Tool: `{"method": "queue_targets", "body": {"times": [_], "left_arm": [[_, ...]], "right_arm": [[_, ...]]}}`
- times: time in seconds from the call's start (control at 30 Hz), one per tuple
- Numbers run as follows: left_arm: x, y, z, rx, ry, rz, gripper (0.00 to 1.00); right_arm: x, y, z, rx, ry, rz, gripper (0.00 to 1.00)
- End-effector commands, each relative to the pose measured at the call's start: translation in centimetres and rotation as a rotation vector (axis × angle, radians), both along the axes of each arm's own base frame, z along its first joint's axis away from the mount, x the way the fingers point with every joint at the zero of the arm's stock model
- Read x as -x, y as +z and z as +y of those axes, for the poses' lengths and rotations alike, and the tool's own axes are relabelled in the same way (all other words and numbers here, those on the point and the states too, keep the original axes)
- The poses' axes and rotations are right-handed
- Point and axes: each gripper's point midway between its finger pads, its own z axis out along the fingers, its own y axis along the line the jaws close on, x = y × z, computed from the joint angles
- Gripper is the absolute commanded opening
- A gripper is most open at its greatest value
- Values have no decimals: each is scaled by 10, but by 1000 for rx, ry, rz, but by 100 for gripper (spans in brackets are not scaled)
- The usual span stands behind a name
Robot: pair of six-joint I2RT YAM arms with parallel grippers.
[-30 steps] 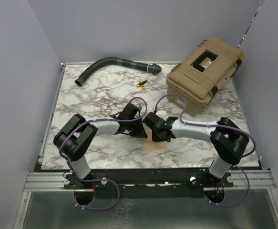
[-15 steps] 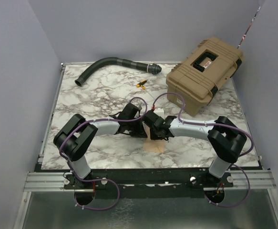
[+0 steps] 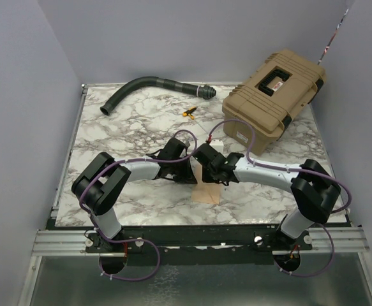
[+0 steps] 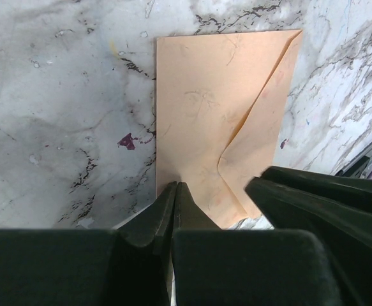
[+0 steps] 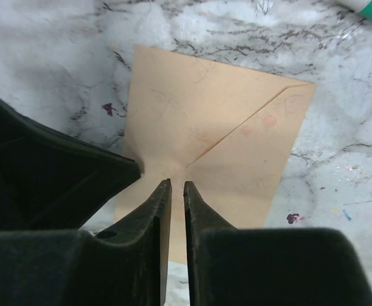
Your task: Place the letter into the envelope and seal it
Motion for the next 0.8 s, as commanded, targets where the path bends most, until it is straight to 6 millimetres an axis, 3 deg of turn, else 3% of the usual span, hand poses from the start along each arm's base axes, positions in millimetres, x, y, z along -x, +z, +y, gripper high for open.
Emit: {"method": "queue_targets", "body": {"times": [0.0, 0.57, 0.77], "left_arm": [[29, -55, 40, -207, -7, 98, 0], [27, -57, 41, -213, 6, 106, 0], [25, -58, 42, -213, 9, 105, 0]], "right_arm": [[-3, 10, -10, -6, -41, -27, 18], [47, -44, -33, 74, 7, 200, 9], [57, -42, -43, 97, 51, 221, 12]]}}
